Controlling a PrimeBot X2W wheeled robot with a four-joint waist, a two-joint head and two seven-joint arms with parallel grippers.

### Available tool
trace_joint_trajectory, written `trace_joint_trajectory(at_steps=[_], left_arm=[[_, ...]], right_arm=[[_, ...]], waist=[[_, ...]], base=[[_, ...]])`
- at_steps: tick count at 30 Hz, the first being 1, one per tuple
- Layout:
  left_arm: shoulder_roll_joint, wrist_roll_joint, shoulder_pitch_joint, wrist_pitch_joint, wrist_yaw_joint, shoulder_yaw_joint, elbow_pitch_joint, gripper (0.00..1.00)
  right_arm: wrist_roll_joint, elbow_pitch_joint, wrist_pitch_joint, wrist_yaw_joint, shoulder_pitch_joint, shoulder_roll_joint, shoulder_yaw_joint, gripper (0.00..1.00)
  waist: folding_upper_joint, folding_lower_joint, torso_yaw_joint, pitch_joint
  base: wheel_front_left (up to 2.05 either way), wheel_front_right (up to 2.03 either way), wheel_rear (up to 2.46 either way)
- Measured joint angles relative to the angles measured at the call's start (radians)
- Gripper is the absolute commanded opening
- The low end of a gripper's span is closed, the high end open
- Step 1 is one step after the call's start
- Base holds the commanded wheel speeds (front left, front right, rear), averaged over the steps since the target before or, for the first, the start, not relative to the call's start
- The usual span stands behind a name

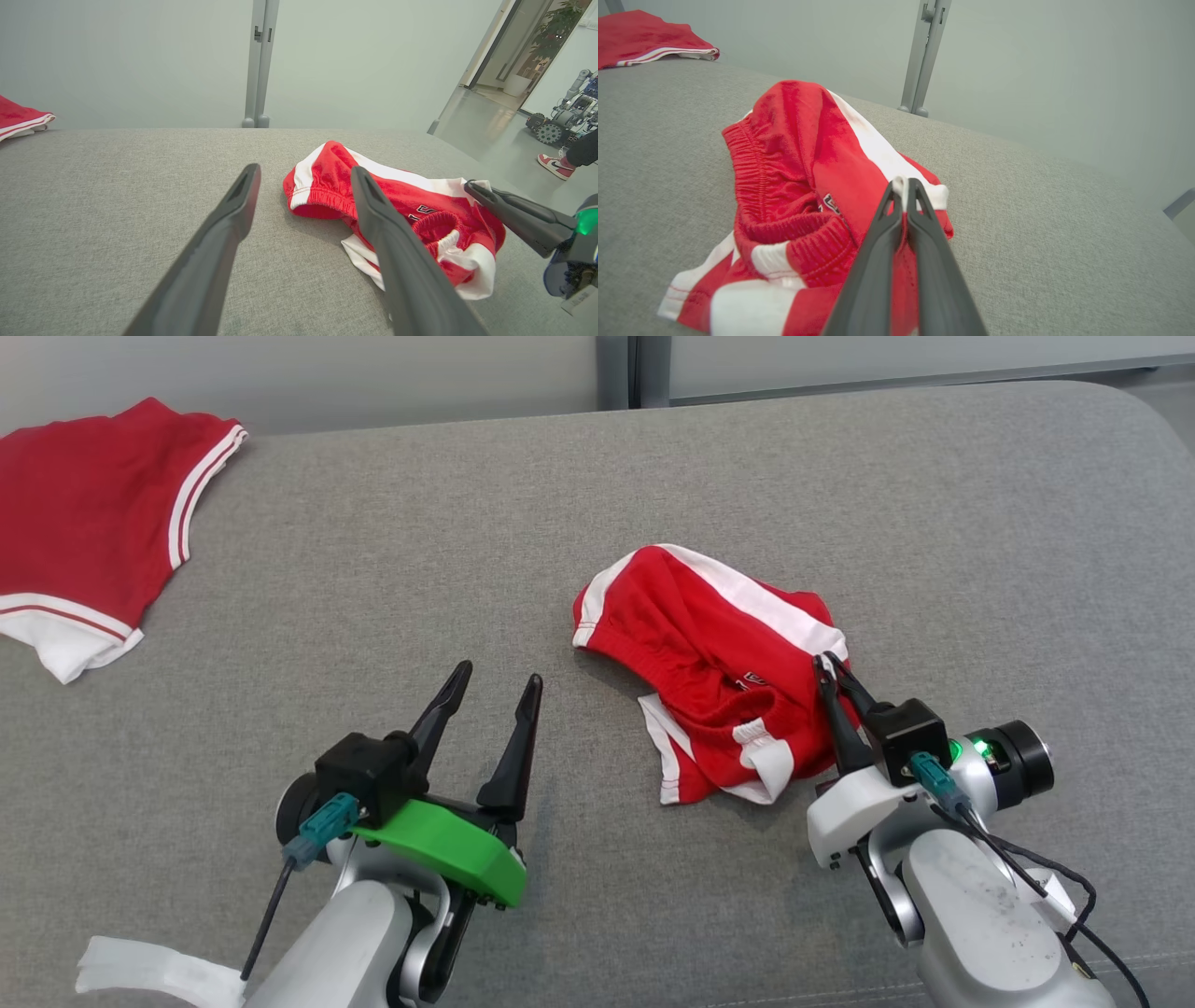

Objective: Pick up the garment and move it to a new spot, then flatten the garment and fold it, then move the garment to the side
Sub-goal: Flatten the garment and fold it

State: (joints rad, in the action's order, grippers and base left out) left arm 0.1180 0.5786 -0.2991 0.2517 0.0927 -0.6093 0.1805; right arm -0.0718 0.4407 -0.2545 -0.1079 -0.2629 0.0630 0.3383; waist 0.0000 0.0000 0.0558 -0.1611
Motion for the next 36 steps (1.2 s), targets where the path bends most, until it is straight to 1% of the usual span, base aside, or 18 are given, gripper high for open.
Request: trace_joint_trajectory(at_steps=[6, 11, 15, 17, 19, 21, 23, 26, 36], left_arm=[[0.012, 0.003, 0.024, 0.0, 0.004, 0.027, 0.036, 1.0], [-0.005, 0.061, 0.034, -0.015, 0.004, 0.049, 0.106, 1.0], [-0.023, 0.121, 0.031, -0.043, 0.004, 0.083, 0.15, 1.0], [-0.042, 0.183, 0.028, -0.06, 0.004, 0.112, 0.169, 1.0], [-0.051, 0.219, 0.013, -0.077, 0.0, 0.123, 0.182, 1.0], [-0.069, 0.28, -0.005, -0.097, -0.02, 0.137, 0.186, 1.0], [-0.079, 0.341, -0.021, -0.117, -0.034, 0.155, 0.188, 1.0], [-0.083, 0.42, -0.043, -0.147, -0.05, 0.175, 0.198, 1.0], [-0.083, 0.547, -0.12, -0.24, -0.05, 0.2, 0.281, 1.0]], right_arm=[[0.006, -0.053, 0.0, 0.0, -0.027, -0.001, 0.009, 0.0], [0.006, -0.089, 0.0, 0.0, -0.06, 0.002, 0.001, 0.0], [0.006, -0.096, 0.0, 0.0, -0.06, 0.019, -0.006, 0.0], [0.006, -0.103, 0.0, 0.0, -0.06, 0.034, -0.006, 0.0], [0.006, -0.112, 0.0, 0.002, -0.059, 0.042, -0.004, 0.0], [0.005, -0.122, 0.0, 0.01, -0.059, 0.045, 0.003, 0.0], [0.005, -0.131, 0.0, 0.011, -0.059, 0.046, 0.009, 0.0], [0.005, -0.141, 0.0, 0.016, -0.059, 0.047, 0.019, 0.0], [0.005, -0.154, 0.0, 0.032, -0.059, 0.035, 0.054, 0.0]], waist=[[0.0, 0.0, -0.024, 0.003], [0.0, 0.0, -0.053, 0.003], [0.0, 0.0, -0.076, -0.002], [0.0, 0.0, -0.09, -0.007], [0.0, 0.0, -0.105, -0.013], [0.0, 0.0, -0.121, -0.021], [0.0001, 0.0, -0.136, -0.03], [0.0, 0.0, -0.16, -0.044], [0.0, 0.0, -0.223, -0.087]], base=[[0.0, 0.0, 0.0], [0.0, 0.0, 0.0], [0.0, 0.0, 0.0], [0.0, 0.0, 0.0], [0.0, 0.0, 0.0], [0.0, 0.0, 0.0], [0.0, 0.0, 0.0], [0.0, 0.0, 0.0], [0.0, 0.0, 0.0]])
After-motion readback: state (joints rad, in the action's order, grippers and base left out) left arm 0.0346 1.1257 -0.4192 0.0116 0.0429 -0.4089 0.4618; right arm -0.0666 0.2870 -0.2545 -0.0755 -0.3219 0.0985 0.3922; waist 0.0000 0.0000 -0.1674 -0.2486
